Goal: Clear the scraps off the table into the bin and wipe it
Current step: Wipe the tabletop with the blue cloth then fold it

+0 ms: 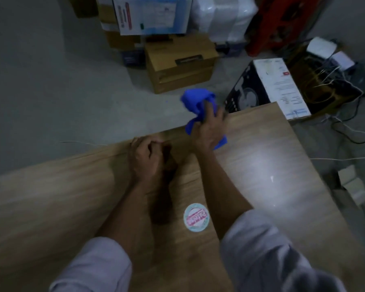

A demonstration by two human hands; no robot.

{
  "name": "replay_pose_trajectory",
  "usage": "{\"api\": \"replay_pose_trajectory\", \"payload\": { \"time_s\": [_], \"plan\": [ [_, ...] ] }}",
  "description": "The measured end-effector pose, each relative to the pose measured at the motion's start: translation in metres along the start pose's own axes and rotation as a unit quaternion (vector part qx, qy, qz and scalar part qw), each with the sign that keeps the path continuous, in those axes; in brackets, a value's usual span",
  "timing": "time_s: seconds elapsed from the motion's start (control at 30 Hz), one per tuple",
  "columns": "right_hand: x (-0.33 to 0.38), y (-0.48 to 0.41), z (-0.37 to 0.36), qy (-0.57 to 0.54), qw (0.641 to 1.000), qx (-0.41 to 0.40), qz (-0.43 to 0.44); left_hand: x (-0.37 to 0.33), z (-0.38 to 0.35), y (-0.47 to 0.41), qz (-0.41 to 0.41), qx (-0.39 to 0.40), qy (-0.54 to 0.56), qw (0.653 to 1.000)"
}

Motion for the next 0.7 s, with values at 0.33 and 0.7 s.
{"api": "replay_pose_trajectory", "payload": {
  "time_s": [0.33, 0.7],
  "plan": [
    [-0.040, -0.005, -0.058, 0.123, 0.939, 0.224, 0.229, -0.017, -0.089, -0.014, 0.079, -0.083, -0.021, 0.993],
    [-0.067, -0.120, 0.017, 0.024, 0.993, 0.085, 0.075, -0.054, -0.175, -0.042, 0.138, 0.032, 0.057, 0.988]
  ]
}}
Point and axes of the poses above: each hand's wrist, its own y-axis away from the middle knuckle, its own z-axis out of the back of the hand, x = y × z, the point moved 6 cm from there along -y, towards the middle knuckle, and after that the axes turned 10 degrees about -z, right-handed, at the moved point
